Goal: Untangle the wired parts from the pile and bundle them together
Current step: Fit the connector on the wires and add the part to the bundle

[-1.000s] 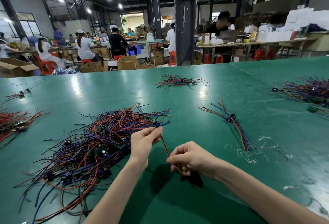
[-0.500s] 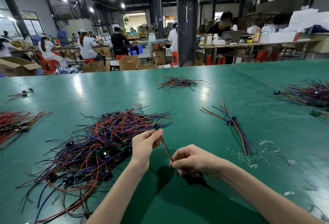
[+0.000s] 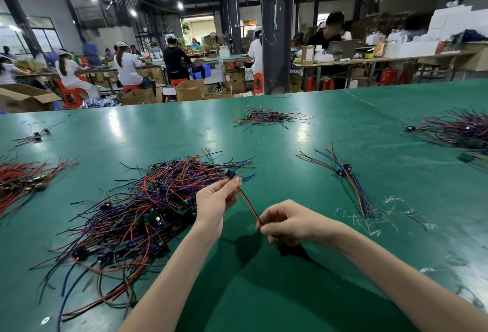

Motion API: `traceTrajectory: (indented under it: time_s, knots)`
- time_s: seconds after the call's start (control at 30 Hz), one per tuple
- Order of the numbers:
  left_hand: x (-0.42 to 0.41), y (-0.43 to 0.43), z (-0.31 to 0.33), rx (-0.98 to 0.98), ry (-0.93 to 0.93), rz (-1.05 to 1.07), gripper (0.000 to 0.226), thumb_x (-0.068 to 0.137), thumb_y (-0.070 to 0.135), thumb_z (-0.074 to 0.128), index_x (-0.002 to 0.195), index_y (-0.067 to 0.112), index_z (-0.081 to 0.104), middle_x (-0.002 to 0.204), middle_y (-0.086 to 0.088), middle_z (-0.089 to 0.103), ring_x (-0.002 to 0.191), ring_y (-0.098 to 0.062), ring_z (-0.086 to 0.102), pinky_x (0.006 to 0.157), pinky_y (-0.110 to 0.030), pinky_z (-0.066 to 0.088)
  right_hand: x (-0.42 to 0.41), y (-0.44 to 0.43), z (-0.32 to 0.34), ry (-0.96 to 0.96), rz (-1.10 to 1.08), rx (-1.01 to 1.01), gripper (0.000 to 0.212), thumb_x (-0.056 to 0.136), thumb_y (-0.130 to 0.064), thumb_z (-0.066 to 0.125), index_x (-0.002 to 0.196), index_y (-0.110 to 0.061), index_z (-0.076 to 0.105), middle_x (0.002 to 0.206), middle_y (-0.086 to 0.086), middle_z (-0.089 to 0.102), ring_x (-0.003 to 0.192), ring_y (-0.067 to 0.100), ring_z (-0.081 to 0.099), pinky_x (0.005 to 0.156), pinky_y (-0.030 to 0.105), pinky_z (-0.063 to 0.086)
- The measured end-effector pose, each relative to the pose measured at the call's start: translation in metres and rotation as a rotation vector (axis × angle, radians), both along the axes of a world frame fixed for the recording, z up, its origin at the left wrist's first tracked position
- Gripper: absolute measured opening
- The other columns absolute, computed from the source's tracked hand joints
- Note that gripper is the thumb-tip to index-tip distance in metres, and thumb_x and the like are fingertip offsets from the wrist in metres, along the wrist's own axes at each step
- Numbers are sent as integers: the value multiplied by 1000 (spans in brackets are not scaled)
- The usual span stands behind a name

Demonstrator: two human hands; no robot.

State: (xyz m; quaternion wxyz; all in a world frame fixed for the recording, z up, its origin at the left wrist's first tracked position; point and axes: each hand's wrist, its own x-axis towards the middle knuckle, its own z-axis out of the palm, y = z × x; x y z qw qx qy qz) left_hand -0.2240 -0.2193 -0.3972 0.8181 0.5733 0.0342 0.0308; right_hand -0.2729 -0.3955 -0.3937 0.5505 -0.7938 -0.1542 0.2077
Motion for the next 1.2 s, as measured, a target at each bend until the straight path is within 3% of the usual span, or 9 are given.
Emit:
traceTrajectory:
  time_s: [0.17, 0.33, 0.63, 0.83, 1.0, 1.2]
  knots:
    - [0, 3, 0, -22, 16, 2, 8, 82, 9, 70, 76, 12, 74, 77, -1, 70, 60, -4, 56, 60, -17, 48, 1, 1, -1, -72, -79, -115, 10, 94, -14, 55, 88, -15, 63, 58, -2, 56, 39, 4, 39, 38, 16, 31]
    - [3, 3, 1, -68, 22, 4, 8, 82, 6, 68, 77, 9, 73, 75, 1, 72, 60, -3, 57, 54, -13, 49, 3, 2, -2, -123, -91, -166, 12, 94, -15, 57, 84, -19, 62, 51, -6, 50, 43, 6, 41, 39, 16, 33]
    - [5, 10, -2, -79, 20, 40, 7, 82, 7, 69, 78, 9, 74, 71, 2, 70, 54, -2, 56, 53, -14, 49, 2, -3, 2, -189, -43, -118, 17, 95, -8, 53, 105, -15, 64, 64, -4, 59, 45, -2, 43, 47, 12, 35]
    - [7, 9, -7, -58, 6, 37, 8, 79, 9, 72, 72, 11, 75, 71, 1, 68, 56, -2, 55, 53, -14, 48, 2, -1, -2, -133, -17, -159, 14, 96, -10, 51, 98, -17, 63, 58, -5, 55, 46, 4, 45, 46, 22, 44]
    - [6, 9, -7, -57, 1, 67, 3, 80, 8, 72, 78, 8, 74, 69, 1, 66, 56, -3, 55, 53, -14, 47, 2, -3, 2, -163, -127, -196, 16, 96, -8, 50, 94, -16, 63, 58, -2, 52, 43, 2, 41, 44, 19, 36]
    - [1, 8, -5, -66, 0, 75, 3, 80, 9, 72, 79, 7, 73, 65, 2, 65, 55, -3, 55, 53, -13, 48, 1, -12, 9, -78, -50, -119, 18, 97, -11, 49, 92, -18, 65, 55, -7, 51, 44, 7, 38, 42, 17, 33]
